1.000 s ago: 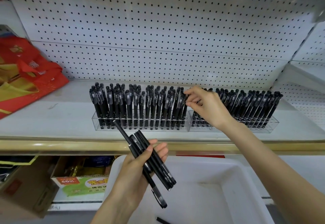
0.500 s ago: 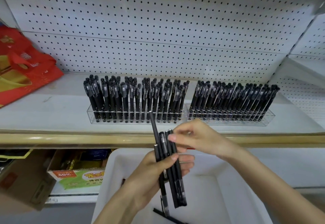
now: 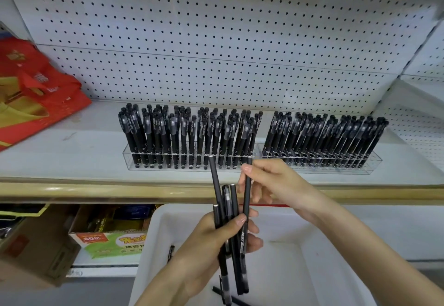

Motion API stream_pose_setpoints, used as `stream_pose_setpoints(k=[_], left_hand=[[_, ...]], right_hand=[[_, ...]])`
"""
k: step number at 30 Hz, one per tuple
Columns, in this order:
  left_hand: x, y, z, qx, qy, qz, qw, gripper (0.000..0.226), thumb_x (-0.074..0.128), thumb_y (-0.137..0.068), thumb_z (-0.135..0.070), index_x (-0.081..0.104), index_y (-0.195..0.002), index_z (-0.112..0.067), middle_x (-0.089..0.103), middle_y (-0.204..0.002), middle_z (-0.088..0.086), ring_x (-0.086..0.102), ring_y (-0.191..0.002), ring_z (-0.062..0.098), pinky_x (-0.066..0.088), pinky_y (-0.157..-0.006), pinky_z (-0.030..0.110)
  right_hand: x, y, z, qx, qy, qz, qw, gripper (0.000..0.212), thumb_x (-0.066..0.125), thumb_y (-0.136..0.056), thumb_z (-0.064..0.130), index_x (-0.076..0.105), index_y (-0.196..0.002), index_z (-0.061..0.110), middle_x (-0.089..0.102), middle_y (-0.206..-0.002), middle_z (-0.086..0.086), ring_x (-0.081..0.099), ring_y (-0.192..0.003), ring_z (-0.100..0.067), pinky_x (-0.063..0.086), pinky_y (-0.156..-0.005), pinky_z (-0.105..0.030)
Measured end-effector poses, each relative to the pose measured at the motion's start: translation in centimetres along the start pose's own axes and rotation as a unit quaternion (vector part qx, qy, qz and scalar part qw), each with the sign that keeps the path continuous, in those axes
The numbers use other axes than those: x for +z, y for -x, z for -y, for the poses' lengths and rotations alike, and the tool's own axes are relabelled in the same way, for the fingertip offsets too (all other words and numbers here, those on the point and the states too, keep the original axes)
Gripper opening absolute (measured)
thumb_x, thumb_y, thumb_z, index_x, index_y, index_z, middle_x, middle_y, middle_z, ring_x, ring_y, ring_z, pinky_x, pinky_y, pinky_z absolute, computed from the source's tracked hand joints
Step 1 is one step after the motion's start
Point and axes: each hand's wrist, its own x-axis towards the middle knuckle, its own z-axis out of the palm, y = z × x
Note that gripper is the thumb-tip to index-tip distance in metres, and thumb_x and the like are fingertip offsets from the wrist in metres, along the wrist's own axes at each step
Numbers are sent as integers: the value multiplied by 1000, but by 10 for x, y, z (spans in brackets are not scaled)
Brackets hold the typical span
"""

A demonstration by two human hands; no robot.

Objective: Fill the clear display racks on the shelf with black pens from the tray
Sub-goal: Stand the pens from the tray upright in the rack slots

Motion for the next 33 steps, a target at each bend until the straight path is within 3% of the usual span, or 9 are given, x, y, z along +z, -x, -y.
stream_pose_setpoints(k=[6,12,15,17,19,21,24,30,33], left_hand=[[-1,0,-1,3,-1,10,1000,23,57,-87,-17,72,-99,-4,63,-75,6,62,-62,20,56,-74,35],[5,-5,-6,58,38,-3,998,20,58,-82,-19,75,-86,-8,66,-77,9,65,-62,20,57,-68,33],[2,-7,-7,52,41,0,998,23,55,-88,-16,73,-97,-5,72,-88,14,71,-76,28,58,-66,33],[-2,-6,-7,45,25,-1,999,24,52,-92,-15,69,-104,-4,73,-94,15,72,-84,30,58,-69,32],[-5,-5,-7,44,12,-2,999,25,52,-92,-18,68,-107,-6,73,-97,15,71,-87,31,57,-71,32],[-8,-3,-7,51,-5,-4,999,27,53,-89,-21,69,-109,-11,73,-93,12,71,-80,27,56,-69,29],[-9,-1,-7,68,-55,-19,996,27,50,-94,-20,67,-115,-22,66,-78,6,57,-59,17,48,-60,22],[-9,-5,-6,66,-30,-61,995,22,46,-97,-15,58,-115,-10,63,-68,3,41,-49,12,36,-48,20],[-9,-6,-5,68,-2,-58,996,22,47,-96,-11,60,-113,-7,64,-72,8,44,-53,11,36,-51,22]], right_hand=[[-6,0,2,-3,-118,-15,993,29,49,-91,35,60,-87,8,68,-69,-4,53,-53,-15,40,-45,-20],[-2,10,-6,3,-44,62,997,32,57,-92,22,61,-92,-9,61,-65,3,55,-62,-5,44,-59,-17],[-10,5,-4,6,-153,6,988,28,53,-91,26,58,-94,-1,69,-82,-9,66,-76,-18,53,-69,-25],[-19,2,1,21,-240,-10,971,23,45,-95,25,51,-99,3,69,-85,-18,69,-75,-29,56,-65,-31],[-26,1,4,26,-185,-20,982,24,39,-100,24,52,-101,4,65,-74,-16,61,-56,-26,49,-51,-29],[-32,-2,1,14,-73,-60,995,27,39,-102,24,62,-108,11,53,-59,-5,40,-44,-16,30,-43,-24],[-45,-5,-3,36,-24,-111,993,27,44,-101,19,69,-110,19,40,-56,5,27,-51,-11,19,-47,-23],[-70,3,0,-2,32,-183,983,26,54,-96,10,68,-111,26,58,-73,0,53,-66,-7,46,-65,-17],[-76,3,2,-60,-22,-218,974,14,59,-91,3,66,-98,12,67,-83,-3,67,-73,-12,53,-71,-17]])
